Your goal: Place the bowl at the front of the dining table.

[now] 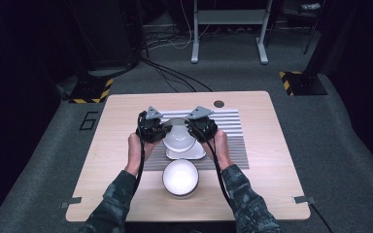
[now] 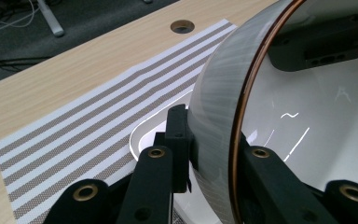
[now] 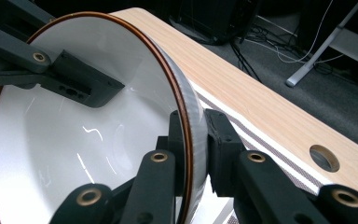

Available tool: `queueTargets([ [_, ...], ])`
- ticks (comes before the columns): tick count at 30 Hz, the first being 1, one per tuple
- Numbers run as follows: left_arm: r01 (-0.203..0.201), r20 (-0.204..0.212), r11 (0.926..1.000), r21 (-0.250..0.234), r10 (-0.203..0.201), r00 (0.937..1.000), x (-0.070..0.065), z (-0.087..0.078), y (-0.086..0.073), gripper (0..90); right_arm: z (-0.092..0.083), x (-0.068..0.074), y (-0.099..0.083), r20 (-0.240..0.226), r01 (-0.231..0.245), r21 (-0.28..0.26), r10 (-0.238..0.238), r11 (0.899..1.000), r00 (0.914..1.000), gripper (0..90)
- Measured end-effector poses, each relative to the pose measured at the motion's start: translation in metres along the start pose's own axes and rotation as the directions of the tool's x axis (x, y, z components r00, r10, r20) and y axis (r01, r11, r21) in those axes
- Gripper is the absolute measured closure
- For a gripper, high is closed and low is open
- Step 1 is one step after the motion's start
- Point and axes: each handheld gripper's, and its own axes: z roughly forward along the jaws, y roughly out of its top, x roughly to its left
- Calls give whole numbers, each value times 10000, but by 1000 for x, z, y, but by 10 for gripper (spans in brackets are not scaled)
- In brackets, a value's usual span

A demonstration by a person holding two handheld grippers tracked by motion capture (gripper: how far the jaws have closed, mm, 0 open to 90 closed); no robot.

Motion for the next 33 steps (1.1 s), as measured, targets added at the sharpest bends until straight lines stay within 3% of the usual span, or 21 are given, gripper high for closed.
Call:
queueTargets([
  [17, 243, 256, 9981, 567, -258, 9993, 10, 16, 1, 793, 16, -9, -3, -258, -349, 564, 364, 9978, 9990, 818],
  [33, 623, 626, 9898, 1285, -708, 9955, 20, 36, -4, 794, 35, -17, -10, -566, -612, 1283, 689, 9898, 9960, 818],
])
